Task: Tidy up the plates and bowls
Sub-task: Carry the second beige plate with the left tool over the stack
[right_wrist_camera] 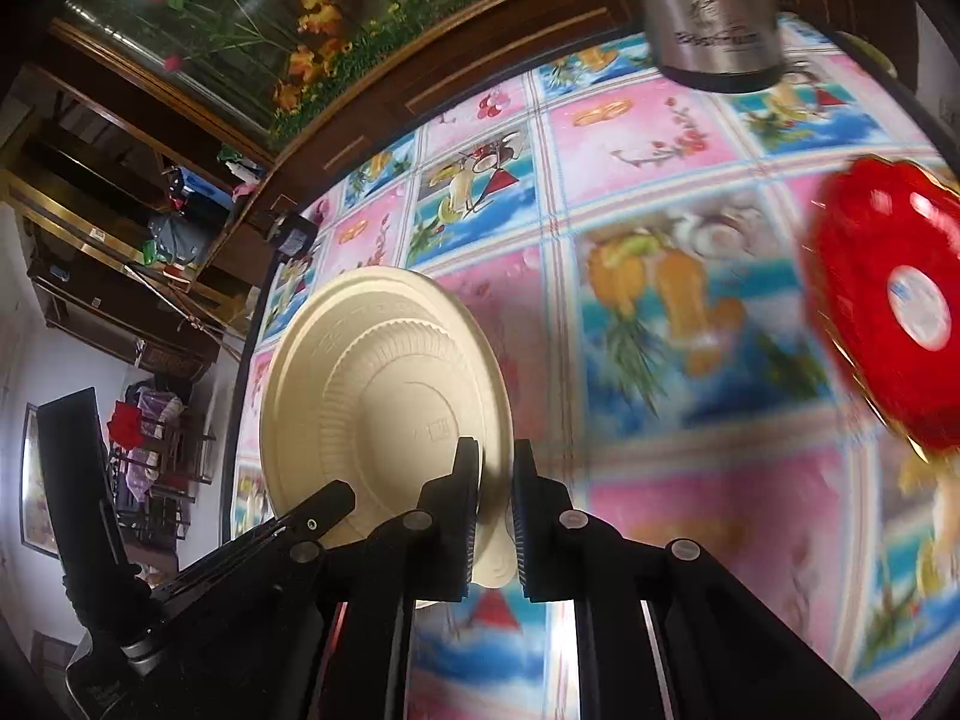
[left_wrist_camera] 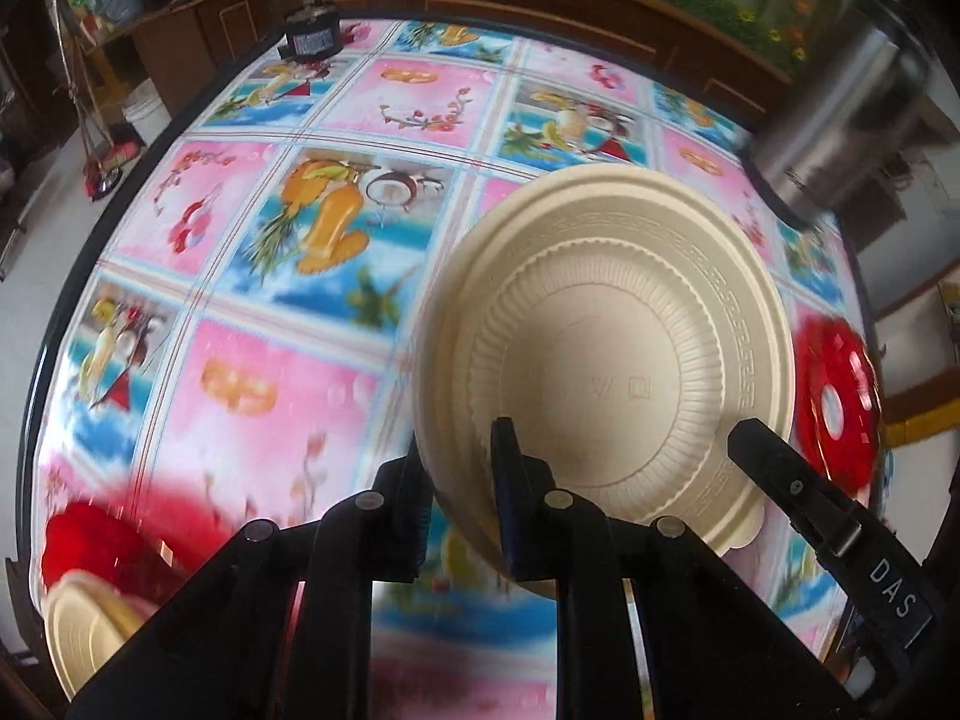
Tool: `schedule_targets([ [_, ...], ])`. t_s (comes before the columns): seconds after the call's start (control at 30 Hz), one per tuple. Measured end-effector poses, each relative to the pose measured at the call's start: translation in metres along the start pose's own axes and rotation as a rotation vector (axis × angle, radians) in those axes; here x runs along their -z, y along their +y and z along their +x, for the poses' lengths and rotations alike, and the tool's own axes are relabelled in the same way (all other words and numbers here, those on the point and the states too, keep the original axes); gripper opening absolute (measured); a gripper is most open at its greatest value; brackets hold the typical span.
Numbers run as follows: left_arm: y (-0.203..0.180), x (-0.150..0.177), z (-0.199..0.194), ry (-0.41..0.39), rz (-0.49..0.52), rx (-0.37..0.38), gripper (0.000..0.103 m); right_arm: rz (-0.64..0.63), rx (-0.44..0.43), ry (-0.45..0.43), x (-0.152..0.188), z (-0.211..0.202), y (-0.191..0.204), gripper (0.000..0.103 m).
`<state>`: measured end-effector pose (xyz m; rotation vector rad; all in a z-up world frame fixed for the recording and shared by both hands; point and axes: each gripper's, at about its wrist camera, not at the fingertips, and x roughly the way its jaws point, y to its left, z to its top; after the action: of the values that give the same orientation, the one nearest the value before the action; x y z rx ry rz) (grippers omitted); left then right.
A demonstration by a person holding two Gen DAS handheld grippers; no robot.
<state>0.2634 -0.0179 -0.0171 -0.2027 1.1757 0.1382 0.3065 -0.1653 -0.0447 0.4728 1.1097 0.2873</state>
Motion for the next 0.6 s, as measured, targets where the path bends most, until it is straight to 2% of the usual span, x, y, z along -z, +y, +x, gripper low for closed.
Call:
schedule_targets([
  [0.2, -0.007, 0.055, -0.04, -0.071, 0.053, 0.036, 0.015, -0.018, 0.009, -0.072, 0.054, -0.055, -0.005, 0.011],
  [0.4, -0.017, 0.106, -0.06, -0.134, 0.117, 0.053, 0.015, -0.016, 0.024, -0.131, 0.11, -0.098, -0.021, 0.012],
  [0.6, -0.02, 0.143, -0.065, -0.142, 0.15, 0.088, 0.015, -0.004, 0.051, -0.167, 0.156, -0.125, -0.037, 0.012],
])
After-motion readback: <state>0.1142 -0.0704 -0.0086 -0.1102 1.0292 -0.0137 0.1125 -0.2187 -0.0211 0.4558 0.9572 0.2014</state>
